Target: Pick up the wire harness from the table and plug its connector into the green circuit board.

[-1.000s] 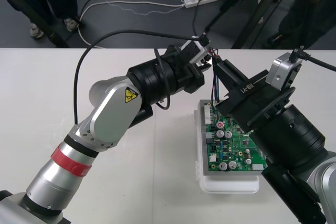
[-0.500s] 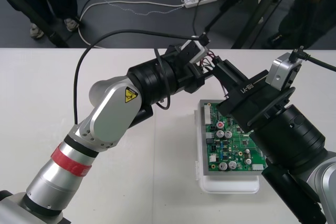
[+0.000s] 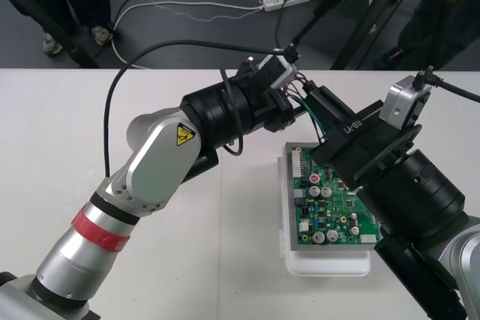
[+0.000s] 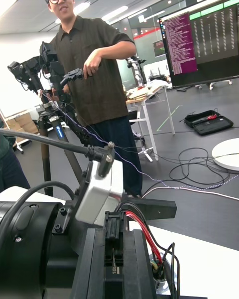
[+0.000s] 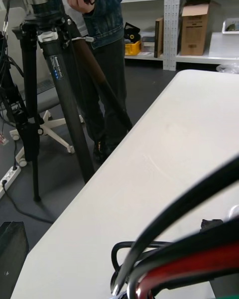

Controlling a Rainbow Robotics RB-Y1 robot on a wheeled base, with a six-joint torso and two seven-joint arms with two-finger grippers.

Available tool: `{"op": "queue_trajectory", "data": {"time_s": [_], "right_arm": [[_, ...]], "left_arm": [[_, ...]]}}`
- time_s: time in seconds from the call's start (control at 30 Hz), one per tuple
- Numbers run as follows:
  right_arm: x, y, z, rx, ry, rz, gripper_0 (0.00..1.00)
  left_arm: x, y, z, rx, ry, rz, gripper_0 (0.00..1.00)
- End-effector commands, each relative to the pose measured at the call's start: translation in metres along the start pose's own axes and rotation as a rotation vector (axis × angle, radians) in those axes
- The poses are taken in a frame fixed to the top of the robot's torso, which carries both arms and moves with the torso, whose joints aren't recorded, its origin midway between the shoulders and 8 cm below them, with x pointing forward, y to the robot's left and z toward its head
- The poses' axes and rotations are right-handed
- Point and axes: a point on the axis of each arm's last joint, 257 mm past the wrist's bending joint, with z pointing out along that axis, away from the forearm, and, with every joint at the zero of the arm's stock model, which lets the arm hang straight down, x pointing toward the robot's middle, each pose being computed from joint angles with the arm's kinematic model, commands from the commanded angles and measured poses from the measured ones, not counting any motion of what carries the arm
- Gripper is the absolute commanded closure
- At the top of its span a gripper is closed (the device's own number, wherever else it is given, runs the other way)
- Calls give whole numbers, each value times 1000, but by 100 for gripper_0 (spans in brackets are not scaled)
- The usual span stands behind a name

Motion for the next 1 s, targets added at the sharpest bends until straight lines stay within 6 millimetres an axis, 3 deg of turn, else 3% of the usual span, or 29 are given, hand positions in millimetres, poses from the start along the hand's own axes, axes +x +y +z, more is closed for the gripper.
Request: {"op": "queue_trajectory", "data": {"time_s": [0.03, 0.7, 1.0], "right_arm": [[-11, 16, 1, -42, -13, 31, 100], [-8, 15, -2, -52, 8, 39, 100], [-9, 16, -2, -62, 7, 56, 100]], "left_arm": [[-47, 31, -14, -43, -103, -7, 0], [-53, 57, -110, 214, -66, -114, 0], [-54, 66, -140, 259, -66, -128, 0]]}}
